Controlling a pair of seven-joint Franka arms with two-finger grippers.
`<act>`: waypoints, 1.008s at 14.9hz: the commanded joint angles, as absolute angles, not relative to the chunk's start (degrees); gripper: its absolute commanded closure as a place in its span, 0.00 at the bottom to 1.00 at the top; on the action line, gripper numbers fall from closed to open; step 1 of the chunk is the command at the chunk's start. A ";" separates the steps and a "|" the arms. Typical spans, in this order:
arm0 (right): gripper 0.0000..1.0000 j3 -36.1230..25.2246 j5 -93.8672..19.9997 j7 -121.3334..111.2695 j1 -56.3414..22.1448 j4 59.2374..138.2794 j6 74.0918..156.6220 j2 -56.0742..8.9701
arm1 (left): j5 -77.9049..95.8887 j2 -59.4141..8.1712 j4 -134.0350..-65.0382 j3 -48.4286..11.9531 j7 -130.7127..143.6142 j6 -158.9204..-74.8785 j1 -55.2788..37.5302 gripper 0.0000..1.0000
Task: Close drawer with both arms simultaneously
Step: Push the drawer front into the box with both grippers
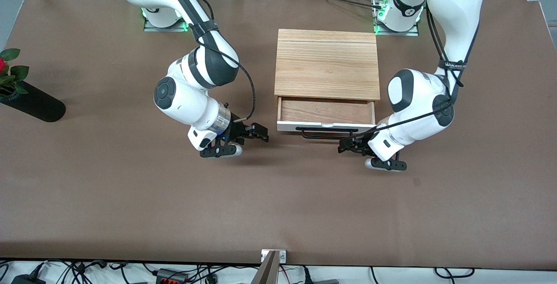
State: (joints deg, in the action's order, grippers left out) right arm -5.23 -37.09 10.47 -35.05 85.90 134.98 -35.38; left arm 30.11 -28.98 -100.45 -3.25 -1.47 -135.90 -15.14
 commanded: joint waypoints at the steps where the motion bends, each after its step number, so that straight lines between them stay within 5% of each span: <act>1: 0.00 -5.54 -38.50 14.05 -36.65 83.68 134.56 -37.17 | 32.61 -25.14 -104.94 -3.95 -2.37 -132.65 -14.24 0.00; 4: 0.00 -5.54 -38.41 15.47 -37.61 80.51 134.65 -40.07 | 32.70 -24.18 -104.59 -3.96 -2.63 -124.65 -12.84 0.00; 11: 0.00 -5.45 -38.67 15.65 -41.48 81.91 133.16 -40.61 | 32.70 -24.43 -105.12 -4.04 -2.64 -120.77 -12.92 0.00; 15: 0.00 -5.54 -38.58 15.21 -41.40 81.91 125.61 -40.52 | 32.70 -24.70 -105.12 -4.04 -2.64 -116.29 -12.83 0.00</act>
